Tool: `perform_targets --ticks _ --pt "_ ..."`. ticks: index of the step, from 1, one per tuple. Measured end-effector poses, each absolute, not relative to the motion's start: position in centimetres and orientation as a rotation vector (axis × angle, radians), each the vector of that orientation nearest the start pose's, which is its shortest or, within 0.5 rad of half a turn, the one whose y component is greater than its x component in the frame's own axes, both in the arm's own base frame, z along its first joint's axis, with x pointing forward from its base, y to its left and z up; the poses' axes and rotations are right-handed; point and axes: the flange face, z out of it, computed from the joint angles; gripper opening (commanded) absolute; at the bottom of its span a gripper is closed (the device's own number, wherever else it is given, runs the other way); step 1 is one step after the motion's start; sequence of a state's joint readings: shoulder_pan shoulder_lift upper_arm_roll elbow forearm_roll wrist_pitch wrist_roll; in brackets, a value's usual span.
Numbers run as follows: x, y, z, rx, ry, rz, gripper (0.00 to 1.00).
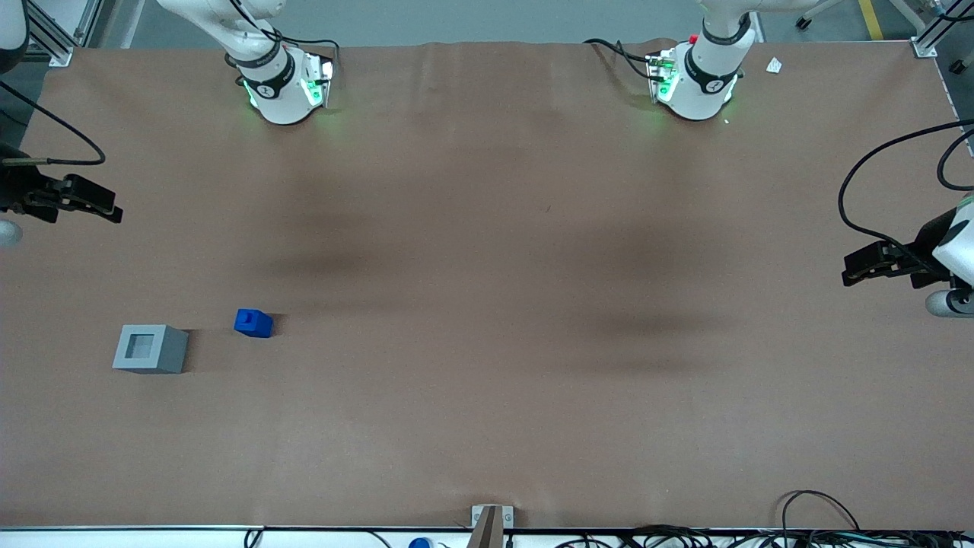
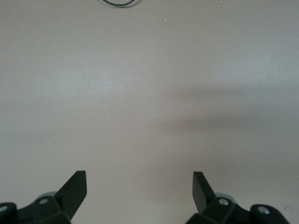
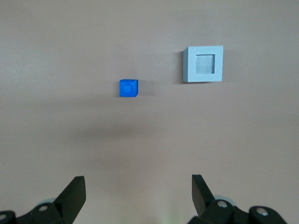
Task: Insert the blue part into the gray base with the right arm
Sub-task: 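Move the open right gripper down over the blue block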
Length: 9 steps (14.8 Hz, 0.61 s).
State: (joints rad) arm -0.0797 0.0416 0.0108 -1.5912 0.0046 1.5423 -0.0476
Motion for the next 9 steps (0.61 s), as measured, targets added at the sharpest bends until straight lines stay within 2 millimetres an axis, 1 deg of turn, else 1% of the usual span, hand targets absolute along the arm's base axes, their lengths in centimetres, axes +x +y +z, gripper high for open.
perform_targets --ticks 3,6,9 --pt "56.9 -3.8 56.1 -3.12 0.03 0.222 1.0" --pt "58.0 -3.2 53.4 -3.113 0.013 0.286 1.0" --pt "59.9 -3.1 49.9 -3.111 0.008 0.293 1.0"
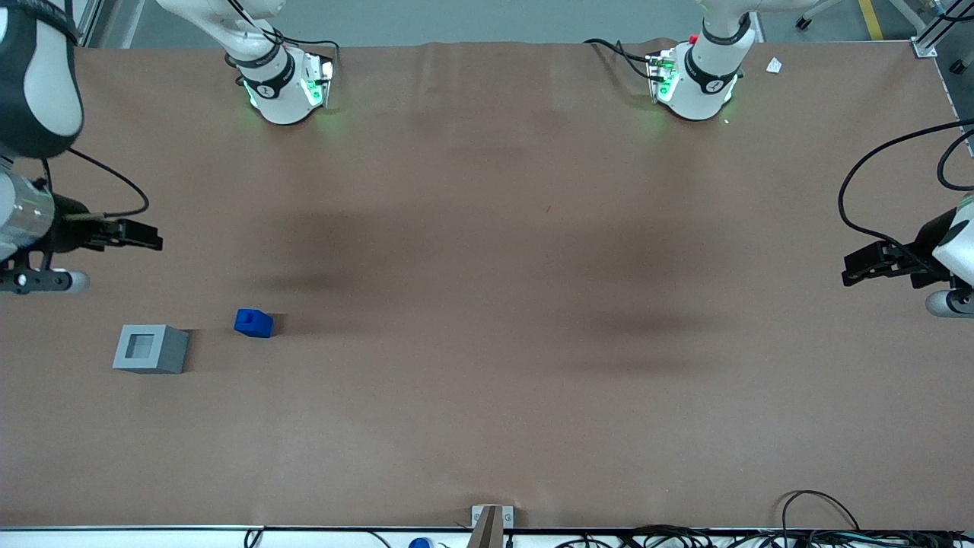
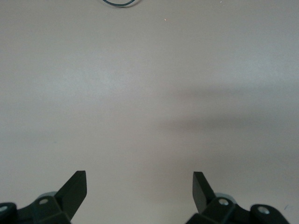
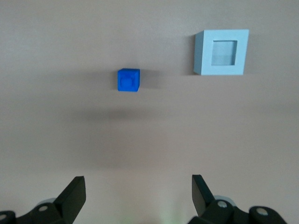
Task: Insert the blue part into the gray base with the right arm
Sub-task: 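Move the open right gripper down over the blue block, then close the right gripper on the blue block and lift it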
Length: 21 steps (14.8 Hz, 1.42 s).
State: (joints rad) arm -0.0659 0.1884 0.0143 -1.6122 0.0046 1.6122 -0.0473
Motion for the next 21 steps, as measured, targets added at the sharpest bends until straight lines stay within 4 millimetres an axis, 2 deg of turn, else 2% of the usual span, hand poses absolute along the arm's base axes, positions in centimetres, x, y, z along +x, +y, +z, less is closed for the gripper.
perform_targets --ticks 2,6,8,10,13,21 --pt "61.5 -2.9 46.5 -3.111 0.0 0.294 1.0" --pt "64.3 -1.4 37.9 -3.111 -0.038 0.293 1.0" --pt "64.7 -0.7 34.2 -3.112 -0.05 0.287 1.0" --pt "64.5 -0.4 31.5 -3.111 -0.049 0.306 0.95" --pt "64.3 0.0 28.9 -3.106 -0.057 0.348 0.87" --pt "64.3 0.5 24.6 -3.101 -0.056 0.386 0.79"
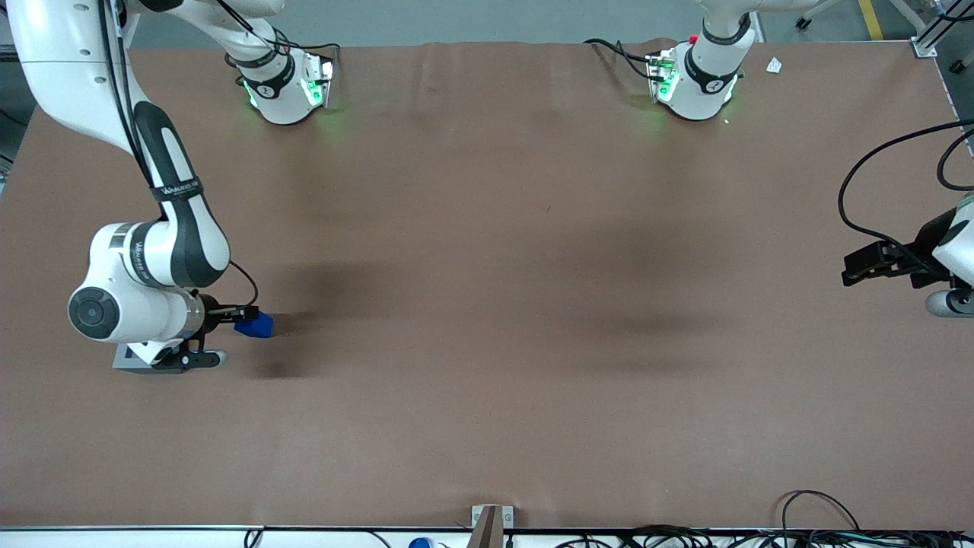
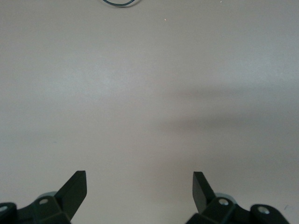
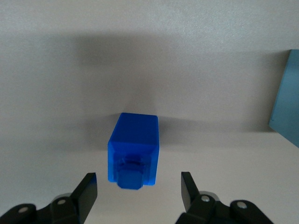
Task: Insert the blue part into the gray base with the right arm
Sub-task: 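Close the right gripper on the blue block and lift it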
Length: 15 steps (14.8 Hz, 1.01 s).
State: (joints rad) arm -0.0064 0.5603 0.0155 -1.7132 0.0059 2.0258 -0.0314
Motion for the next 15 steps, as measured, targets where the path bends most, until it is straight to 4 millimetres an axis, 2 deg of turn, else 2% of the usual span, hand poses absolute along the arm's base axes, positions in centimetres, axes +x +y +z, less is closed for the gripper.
perform_targets --ticks 5,10,12,15 --pt "64.5 0.8 22.9 -3.096 -0.016 0.38 0.73" --pt "64.3 2.3 22.4 -3.099 -0.016 0.392 0.66" --pt "64.3 2.3 22.0 -3.099 -0.015 0.401 0.58" --pt "64.2 2.2 21.4 -3.099 -0.013 0.409 0.39"
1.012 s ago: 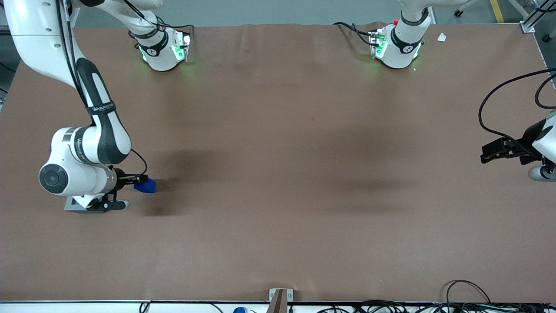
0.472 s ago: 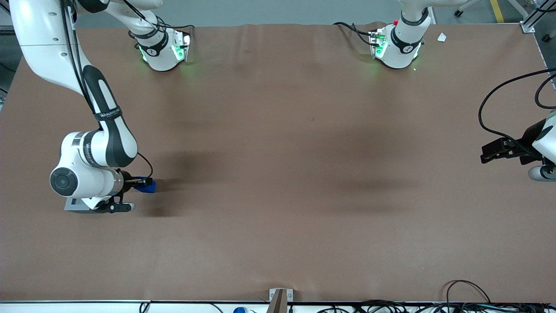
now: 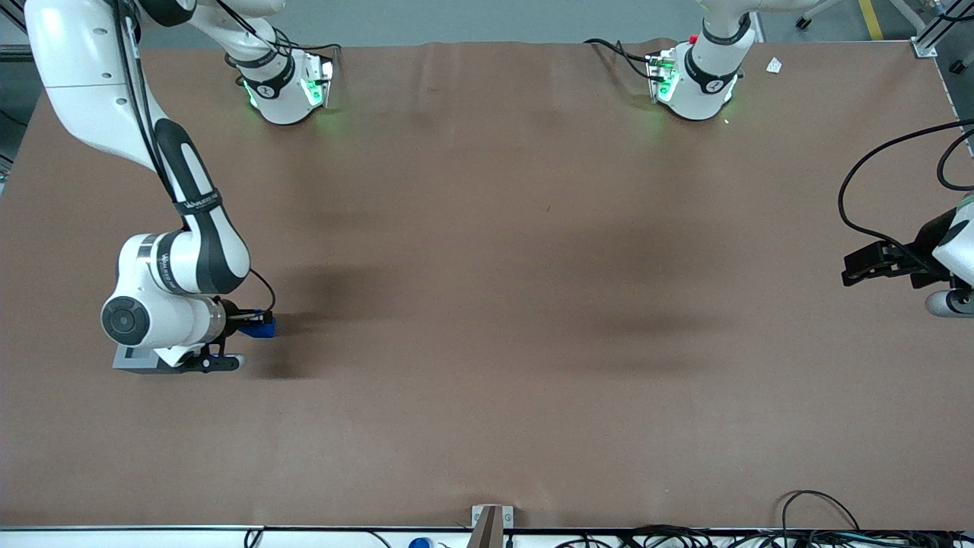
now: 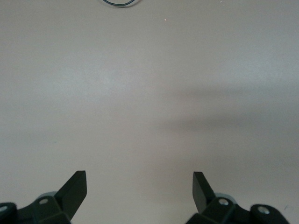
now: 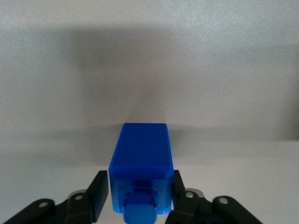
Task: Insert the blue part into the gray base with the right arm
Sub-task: 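Close the right gripper on the blue block and lift it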
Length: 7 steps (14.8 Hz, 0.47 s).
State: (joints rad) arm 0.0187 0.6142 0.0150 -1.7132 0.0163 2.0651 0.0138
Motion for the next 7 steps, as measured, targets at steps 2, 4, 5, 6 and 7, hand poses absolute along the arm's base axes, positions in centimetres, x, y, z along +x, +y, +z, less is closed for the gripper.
perform_targets --ticks 2,4,5,6,7 --pt "64.3 2.1 21.4 -3.1 -0.011 0.408 0.26" --pt "64.3 1.9 21.5 -3.101 -0.007 0.405 0.19" --pt "64.4 1.8 21.6 -3.102 -0.003 0.401 0.16" --pt "64.7 1.5 21.9 -3.105 0.005 0.389 0.15" --pt "65.1 0.9 22.4 -3.108 0.017 0.376 0.15"
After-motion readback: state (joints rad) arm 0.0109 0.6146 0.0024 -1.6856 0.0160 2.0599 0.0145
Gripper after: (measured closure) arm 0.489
